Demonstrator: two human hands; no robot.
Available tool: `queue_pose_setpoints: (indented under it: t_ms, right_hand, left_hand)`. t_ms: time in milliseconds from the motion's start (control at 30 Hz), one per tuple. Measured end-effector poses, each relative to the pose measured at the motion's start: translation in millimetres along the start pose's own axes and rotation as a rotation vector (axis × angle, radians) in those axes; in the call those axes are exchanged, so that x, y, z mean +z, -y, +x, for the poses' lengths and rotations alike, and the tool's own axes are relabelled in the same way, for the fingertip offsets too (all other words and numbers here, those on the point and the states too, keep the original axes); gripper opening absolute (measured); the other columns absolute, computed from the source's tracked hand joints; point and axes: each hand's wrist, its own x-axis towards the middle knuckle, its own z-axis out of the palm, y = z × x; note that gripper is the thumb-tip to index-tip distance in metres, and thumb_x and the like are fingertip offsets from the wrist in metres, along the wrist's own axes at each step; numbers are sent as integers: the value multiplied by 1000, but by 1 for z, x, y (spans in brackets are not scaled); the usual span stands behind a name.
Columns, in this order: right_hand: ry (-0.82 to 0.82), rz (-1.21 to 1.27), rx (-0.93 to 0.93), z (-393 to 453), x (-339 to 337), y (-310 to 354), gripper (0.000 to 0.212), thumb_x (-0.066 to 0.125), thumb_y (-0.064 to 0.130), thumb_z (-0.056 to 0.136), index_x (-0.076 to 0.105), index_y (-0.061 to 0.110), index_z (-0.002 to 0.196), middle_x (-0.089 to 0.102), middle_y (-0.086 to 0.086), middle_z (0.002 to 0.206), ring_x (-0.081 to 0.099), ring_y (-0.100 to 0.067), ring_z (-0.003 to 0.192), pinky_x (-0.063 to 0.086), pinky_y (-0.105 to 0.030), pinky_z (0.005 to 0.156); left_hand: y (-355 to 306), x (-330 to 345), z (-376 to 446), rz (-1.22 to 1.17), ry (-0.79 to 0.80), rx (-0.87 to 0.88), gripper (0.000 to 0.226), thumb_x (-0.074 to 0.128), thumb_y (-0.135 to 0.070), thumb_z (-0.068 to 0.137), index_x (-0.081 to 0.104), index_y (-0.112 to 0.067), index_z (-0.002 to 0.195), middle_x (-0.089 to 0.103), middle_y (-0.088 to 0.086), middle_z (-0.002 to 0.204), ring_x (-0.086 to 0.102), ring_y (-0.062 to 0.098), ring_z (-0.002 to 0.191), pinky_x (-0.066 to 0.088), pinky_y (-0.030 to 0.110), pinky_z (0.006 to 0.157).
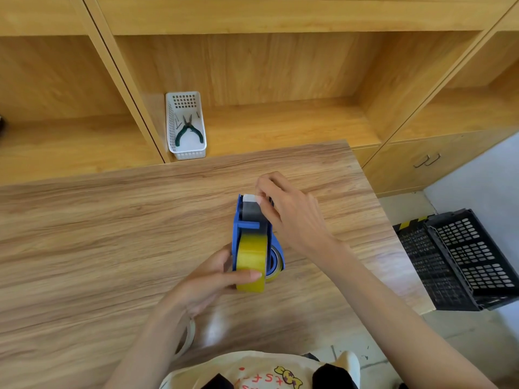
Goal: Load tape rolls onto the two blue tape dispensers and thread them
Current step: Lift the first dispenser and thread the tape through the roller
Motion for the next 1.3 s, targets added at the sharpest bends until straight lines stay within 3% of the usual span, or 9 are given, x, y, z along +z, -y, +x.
queue_pose_setpoints:
  t_ms: [233, 400, 567, 667, 800, 933, 1000, 1133, 1300]
  right_hand:
    - [31, -75, 21, 3, -2, 2, 16, 36, 28, 104, 47, 18, 98, 52, 6, 101, 44, -23, 45, 32, -26, 35]
    - [-10, 19, 110, 13, -9, -6, 12, 37, 17, 102, 43, 16, 92, 50, 3, 88, 46, -25, 49, 32, -31, 40]
    - [-55, 107, 120, 24, -13, -13, 12, 39, 8, 99, 42, 12, 88, 46, 3, 69, 42, -27, 50, 26, -31, 45]
    - [-62, 145, 157, 27, -11, -16, 11, 38, 6, 98, 43, 10, 89, 43, 1, 61, 40, -27, 50, 25, -30, 47]
    - [-23, 183, 143, 28, -9, -16, 13, 38, 5, 98, 42, 12, 88, 52, -9, 60, 42, -27, 48, 26, -30, 46]
    - [-17, 225, 122, 30, -11, -16, 12, 40, 5, 98, 41, 12, 88, 48, -8, 57, 33, -18, 46, 23, -28, 45]
    - [-16, 233, 146, 32, -9, -18, 12, 42, 6, 98, 41, 12, 88, 50, -6, 58, 37, -20, 45, 26, -28, 44]
    - [39, 382, 289, 33, -3, -25, 13, 45, 8, 98, 45, 10, 85, 64, -8, 77, 67, -18, 63, 51, -41, 53]
    - [260, 798, 562, 38, -6, -33, 18, 57, 10, 96, 55, 7, 79, 63, 4, 78, 60, 0, 48, 48, -21, 49]
  left_hand:
    - [-10, 12, 9, -87, -172, -18, 49, 74, -46, 78, 67, -21, 119, 75, 2, 112, 70, 21, 107, 51, 50, 99]
    - [-3, 4, 3, -18, -36, 68, 57, 78, -32, 75, 58, -20, 128, 71, 0, 121, 66, 20, 113, 57, 36, 87]
    - [4, -3, 1, 86, 4, 147, 73, 80, -24, 71, 50, -22, 137, 61, -7, 136, 50, 8, 131, 42, 34, 106]
    - [5, -7, 1, 144, 32, 156, 72, 80, -11, 73, 49, -24, 136, 59, -10, 138, 49, 7, 131, 41, 28, 106]
    - [5, -10, 1, 113, 85, 108, 72, 82, -17, 72, 49, -24, 136, 62, -5, 135, 54, 15, 128, 45, 39, 106]
    - [-1, 0, 3, -116, -6, -16, 74, 78, -58, 67, 57, -25, 130, 70, 1, 124, 65, 20, 115, 51, 46, 99]
    - [-3, 2, 6, -135, -69, -28, 66, 71, -54, 74, 58, -23, 130, 72, 2, 121, 67, 20, 113, 52, 44, 96]
    - [-3, -4, 6, -150, -140, 30, 81, 84, -52, 55, 61, -19, 125, 75, 2, 114, 70, 18, 104, 55, 33, 82]
    - [-4, -3, 2, -139, -207, 114, 54, 80, -34, 64, 62, -22, 114, 78, -13, 91, 72, 1, 84, 53, 19, 67]
